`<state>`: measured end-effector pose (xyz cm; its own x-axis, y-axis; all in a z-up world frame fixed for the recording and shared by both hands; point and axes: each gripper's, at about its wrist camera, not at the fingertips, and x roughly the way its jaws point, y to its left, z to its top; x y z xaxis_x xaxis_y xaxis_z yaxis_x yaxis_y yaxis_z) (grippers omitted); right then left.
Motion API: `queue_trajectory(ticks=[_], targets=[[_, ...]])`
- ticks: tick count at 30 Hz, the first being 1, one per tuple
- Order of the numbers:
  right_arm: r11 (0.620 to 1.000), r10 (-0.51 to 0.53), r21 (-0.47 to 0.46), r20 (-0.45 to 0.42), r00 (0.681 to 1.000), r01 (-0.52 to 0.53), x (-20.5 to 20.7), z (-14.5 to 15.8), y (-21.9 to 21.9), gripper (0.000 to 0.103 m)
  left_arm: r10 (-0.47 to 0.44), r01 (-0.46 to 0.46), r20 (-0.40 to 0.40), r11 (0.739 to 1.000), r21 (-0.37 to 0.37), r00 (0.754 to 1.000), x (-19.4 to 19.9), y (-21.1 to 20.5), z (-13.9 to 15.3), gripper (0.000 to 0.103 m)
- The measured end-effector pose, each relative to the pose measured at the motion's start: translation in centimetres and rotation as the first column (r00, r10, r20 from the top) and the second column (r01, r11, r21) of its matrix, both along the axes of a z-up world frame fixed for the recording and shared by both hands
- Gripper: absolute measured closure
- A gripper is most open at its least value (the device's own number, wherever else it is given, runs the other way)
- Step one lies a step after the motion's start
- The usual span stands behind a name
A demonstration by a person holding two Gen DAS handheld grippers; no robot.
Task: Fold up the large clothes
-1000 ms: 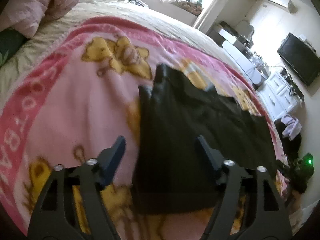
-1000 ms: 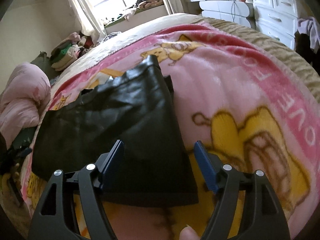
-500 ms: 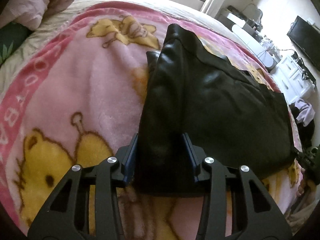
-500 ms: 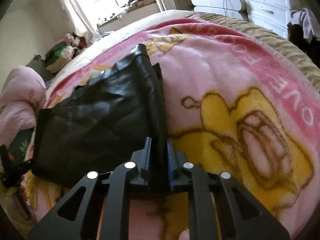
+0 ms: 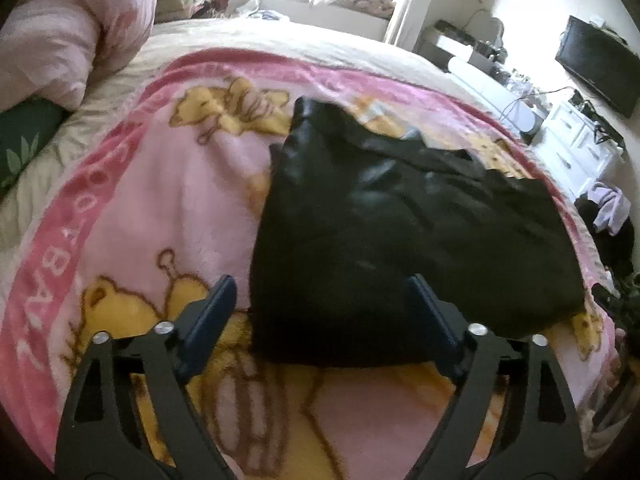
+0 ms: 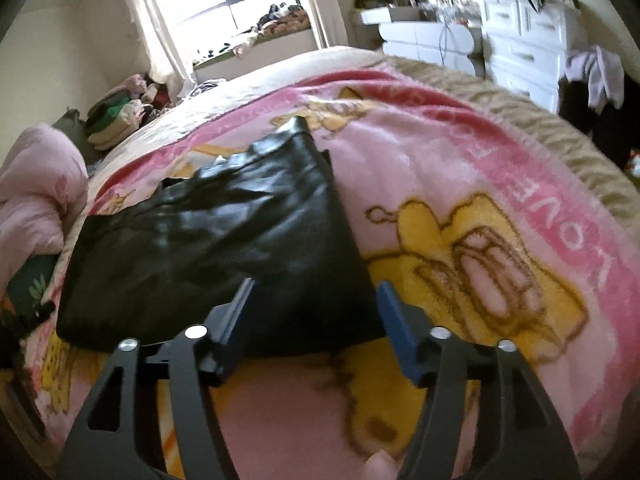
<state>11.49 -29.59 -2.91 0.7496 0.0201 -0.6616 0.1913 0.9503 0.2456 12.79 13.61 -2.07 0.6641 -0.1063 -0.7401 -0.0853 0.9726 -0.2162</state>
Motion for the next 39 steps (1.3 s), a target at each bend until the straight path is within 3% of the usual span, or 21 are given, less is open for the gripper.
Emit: queue_trajectory(ticks=[2,5,16,18,20,25,30,35,39], targets=[[1.000,0.016,-0.022,0.017,1.000,-0.016,-0.6,0.6,1.1,0.024,-0.009,0.009,0.021,1.000,-0.004,1.000,-0.6,-0.5,0.8,0.009],[0.998,0.050,-0.044,0.026,0.998,-0.048,-1.1,1.1,2.7,0.014,-0.022,0.021,0.031,1.000,0.008,0.999,-0.9,-1.2,1.3,0.009],[0.982,0.176,-0.074,0.056,0.983,-0.172,-0.3,2.7,9.4,0.014,0.036,-0.037,0.033,0.999,0.031,0.999,-1.0,-0.3,1.4,0.009],[0.977,0.202,-0.080,0.058,0.978,-0.197,0.3,2.8,10.6,0.016,0.049,-0.050,0.038,0.998,0.031,0.998,-1.0,0.1,1.4,0.009],[0.971,0.232,-0.078,0.053,0.971,-0.228,0.9,2.8,12.1,0.033,0.060,-0.061,0.039,0.997,0.036,0.997,-0.9,0.4,1.4,0.009],[0.956,0.277,-0.107,0.016,0.961,-0.274,2.5,2.3,15.3,0.053,0.090,-0.091,0.027,0.995,0.033,0.996,-0.4,1.5,0.7,0.009],[0.951,0.286,-0.109,-0.054,0.957,-0.290,4.4,0.7,17.1,0.055,0.101,-0.101,0.014,0.995,0.021,0.995,0.6,2.2,-0.1,0.009],[0.949,0.283,-0.089,-0.190,0.940,-0.303,6.8,-3.3,17.4,0.056,0.087,-0.087,0.002,0.996,0.013,0.996,2.2,2.2,-0.7,0.009],[0.950,0.285,-0.080,-0.187,0.940,-0.303,7.0,-4.2,17.1,0.056,0.063,-0.062,-0.025,0.998,0.022,0.998,4.6,2.0,-1.7,0.009]])
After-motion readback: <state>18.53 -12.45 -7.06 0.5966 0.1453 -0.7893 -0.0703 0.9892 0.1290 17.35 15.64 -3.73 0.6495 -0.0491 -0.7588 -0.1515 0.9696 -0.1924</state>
